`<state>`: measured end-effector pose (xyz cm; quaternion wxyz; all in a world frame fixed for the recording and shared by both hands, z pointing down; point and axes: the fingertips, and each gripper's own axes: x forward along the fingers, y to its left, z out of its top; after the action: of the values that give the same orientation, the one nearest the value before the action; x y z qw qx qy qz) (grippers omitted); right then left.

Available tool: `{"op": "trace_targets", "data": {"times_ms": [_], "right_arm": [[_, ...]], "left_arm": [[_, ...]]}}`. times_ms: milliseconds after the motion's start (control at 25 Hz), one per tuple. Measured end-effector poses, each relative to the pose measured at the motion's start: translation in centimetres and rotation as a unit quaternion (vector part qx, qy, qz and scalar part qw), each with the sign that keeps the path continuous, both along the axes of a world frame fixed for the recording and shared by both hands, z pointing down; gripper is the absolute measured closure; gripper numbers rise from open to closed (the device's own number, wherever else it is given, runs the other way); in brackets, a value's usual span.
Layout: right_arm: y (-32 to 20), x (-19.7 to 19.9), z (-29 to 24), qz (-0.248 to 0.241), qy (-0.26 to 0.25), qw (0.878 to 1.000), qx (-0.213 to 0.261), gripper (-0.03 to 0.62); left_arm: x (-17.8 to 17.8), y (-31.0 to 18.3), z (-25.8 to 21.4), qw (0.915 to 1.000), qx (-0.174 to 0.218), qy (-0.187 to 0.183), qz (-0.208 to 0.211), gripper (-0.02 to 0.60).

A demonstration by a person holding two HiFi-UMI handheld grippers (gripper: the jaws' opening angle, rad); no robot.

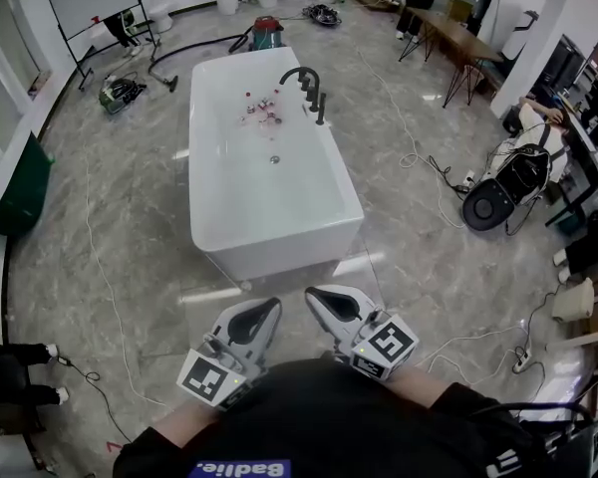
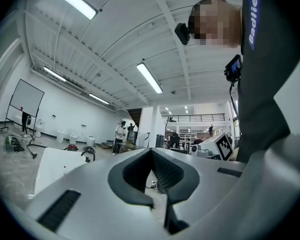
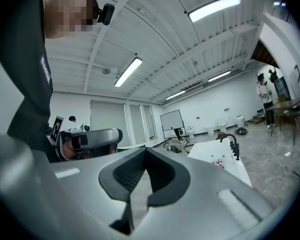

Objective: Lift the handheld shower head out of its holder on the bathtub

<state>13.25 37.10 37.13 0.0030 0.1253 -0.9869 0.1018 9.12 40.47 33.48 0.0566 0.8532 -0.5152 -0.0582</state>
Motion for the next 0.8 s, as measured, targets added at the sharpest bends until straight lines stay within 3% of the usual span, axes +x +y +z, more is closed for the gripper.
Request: {"op": "trace_targets", "data": {"times_ms": [520, 800], "right_arm": [[-6.0, 3.4, 1.1, -0.007, -0.003, 1.0, 0.002, 0.592], [-12.8, 2.0, 1.7, 0.017, 0.013, 1.0, -0.005, 0.592]], "left_arm": [[1.9, -4.8, 0.9, 0.9991, -0.002, -0.002, -0.042, 0.577], [-0.7, -12.0, 0.6, 0.9995, 0.002, -0.003, -0.031, 0.577]]}}
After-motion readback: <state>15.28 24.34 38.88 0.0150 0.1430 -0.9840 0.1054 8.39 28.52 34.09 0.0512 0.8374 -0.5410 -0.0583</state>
